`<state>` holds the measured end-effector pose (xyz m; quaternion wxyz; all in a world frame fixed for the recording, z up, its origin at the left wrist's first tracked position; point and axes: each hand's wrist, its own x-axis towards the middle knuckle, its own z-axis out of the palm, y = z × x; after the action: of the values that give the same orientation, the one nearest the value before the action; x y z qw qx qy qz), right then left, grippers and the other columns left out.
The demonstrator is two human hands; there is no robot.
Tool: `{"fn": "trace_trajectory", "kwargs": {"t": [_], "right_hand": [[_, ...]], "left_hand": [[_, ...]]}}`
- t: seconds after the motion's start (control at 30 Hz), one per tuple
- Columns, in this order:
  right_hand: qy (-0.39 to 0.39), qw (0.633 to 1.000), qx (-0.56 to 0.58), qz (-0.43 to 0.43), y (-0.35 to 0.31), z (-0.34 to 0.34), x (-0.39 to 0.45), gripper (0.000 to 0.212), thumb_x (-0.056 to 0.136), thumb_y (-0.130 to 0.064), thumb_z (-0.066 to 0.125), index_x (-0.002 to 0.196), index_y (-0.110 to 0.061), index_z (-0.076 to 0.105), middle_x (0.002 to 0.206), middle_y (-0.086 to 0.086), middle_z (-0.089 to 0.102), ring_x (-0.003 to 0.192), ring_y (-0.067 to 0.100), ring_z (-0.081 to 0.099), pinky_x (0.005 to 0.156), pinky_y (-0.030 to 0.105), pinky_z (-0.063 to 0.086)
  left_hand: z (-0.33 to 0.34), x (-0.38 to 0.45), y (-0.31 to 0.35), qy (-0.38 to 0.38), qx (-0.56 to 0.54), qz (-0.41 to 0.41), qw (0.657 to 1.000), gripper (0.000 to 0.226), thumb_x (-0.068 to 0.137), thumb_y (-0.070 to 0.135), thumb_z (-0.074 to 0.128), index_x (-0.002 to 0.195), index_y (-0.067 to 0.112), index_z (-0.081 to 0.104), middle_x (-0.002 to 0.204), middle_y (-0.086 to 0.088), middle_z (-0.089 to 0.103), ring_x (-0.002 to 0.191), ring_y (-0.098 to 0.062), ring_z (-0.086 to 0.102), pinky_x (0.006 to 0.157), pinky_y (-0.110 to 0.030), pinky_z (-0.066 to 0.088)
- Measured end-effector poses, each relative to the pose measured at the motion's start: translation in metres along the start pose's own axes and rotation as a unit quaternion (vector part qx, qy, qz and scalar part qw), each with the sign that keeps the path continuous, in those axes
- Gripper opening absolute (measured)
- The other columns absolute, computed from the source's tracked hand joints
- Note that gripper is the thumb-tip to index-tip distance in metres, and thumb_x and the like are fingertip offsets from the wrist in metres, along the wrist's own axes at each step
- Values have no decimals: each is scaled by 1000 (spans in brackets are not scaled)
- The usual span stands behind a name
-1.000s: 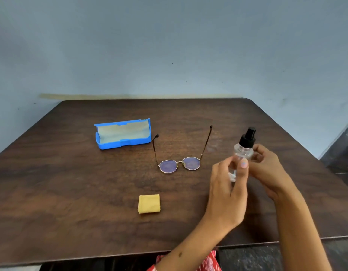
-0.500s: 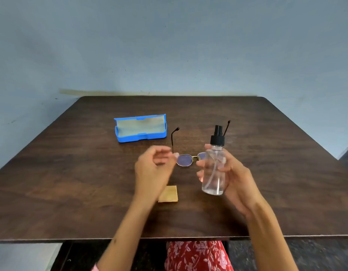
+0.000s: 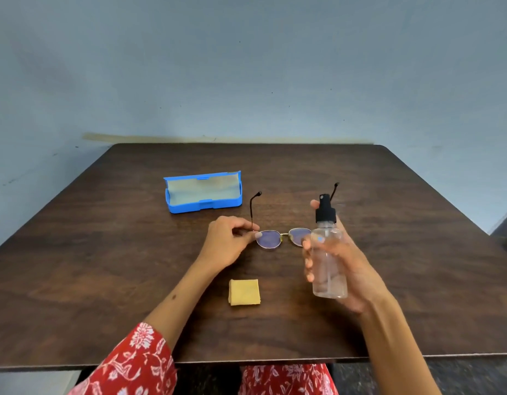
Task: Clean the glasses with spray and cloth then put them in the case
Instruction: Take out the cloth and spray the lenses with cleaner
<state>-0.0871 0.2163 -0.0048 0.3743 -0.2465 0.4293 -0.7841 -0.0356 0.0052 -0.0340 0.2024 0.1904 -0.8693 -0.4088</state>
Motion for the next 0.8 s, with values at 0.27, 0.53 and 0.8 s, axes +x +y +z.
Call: {"fn": "trace_trajectory", "kwargs": {"t": [0.27, 0.53, 0.8], "right_hand": [[124, 904, -395, -104, -4, 2, 20, 93, 85, -4, 62, 132, -68, 15, 89, 4, 69, 58, 24, 66, 51, 37, 57], [140, 715, -671, -138, 7, 15, 53, 90, 69, -7, 54, 136, -57, 19, 71, -3, 60, 63, 16, 56, 60, 31, 46], [154, 652, -730, -139, 20, 18, 59, 80, 71, -11, 51, 132, -53, 23, 68, -5, 56, 63, 20, 53, 52, 30, 41]], "left_hand": [[3, 14, 6, 3, -124, -17, 992, 16, 79, 10, 72, 95, 11, 73, 81, 0, 71, 71, -9, 71, 65, -18, 57], [5, 15, -8, 82, -184, -1, 980, 23, 79, 9, 72, 102, 7, 71, 91, -4, 73, 78, -8, 71, 72, -23, 58], [2, 12, -4, 133, -201, 48, 969, 18, 85, 2, 64, 101, 4, 71, 93, -2, 72, 83, -8, 71, 75, -25, 58]]}}
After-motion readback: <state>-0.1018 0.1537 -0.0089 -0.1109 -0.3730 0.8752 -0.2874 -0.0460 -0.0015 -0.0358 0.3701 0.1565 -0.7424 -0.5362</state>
